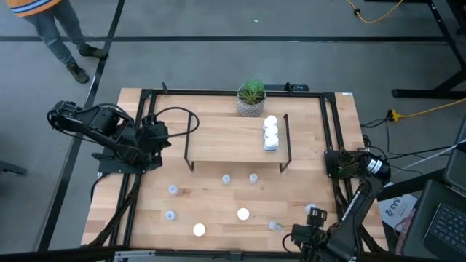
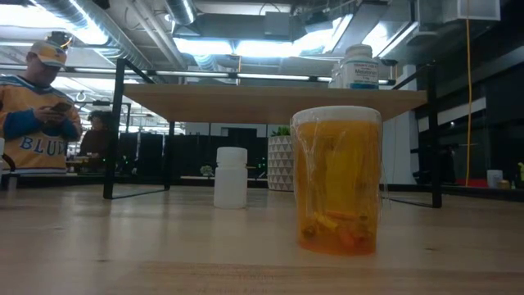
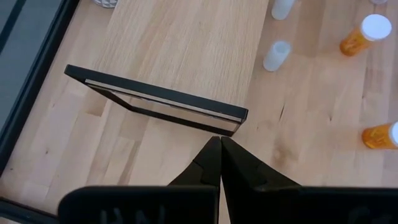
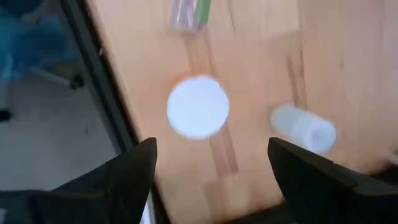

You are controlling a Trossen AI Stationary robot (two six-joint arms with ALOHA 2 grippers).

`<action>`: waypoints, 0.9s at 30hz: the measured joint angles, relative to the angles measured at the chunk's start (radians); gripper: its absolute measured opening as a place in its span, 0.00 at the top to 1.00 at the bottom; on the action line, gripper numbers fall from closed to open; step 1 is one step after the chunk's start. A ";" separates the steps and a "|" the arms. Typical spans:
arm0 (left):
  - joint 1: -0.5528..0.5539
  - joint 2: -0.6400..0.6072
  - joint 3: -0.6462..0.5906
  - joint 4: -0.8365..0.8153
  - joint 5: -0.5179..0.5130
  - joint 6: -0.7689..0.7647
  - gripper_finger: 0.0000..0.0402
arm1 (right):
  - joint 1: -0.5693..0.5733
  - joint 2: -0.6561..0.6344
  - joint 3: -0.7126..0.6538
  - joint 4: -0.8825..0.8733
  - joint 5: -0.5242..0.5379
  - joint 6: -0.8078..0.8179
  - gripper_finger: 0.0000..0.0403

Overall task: Pick and place medicine bottles onto shelf by color
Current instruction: Put the bottom right orange pill bottle on the shelf

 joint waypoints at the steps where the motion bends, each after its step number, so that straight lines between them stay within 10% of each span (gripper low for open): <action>1: 0.000 0.000 0.000 0.000 0.000 0.000 1.00 | 0.000 0.000 -0.009 0.022 0.011 -0.018 0.23; 27: 0.000 0.000 0.000 0.001 -0.001 -0.001 1.00 | -0.043 0.000 -0.240 0.278 -0.038 -0.099 0.23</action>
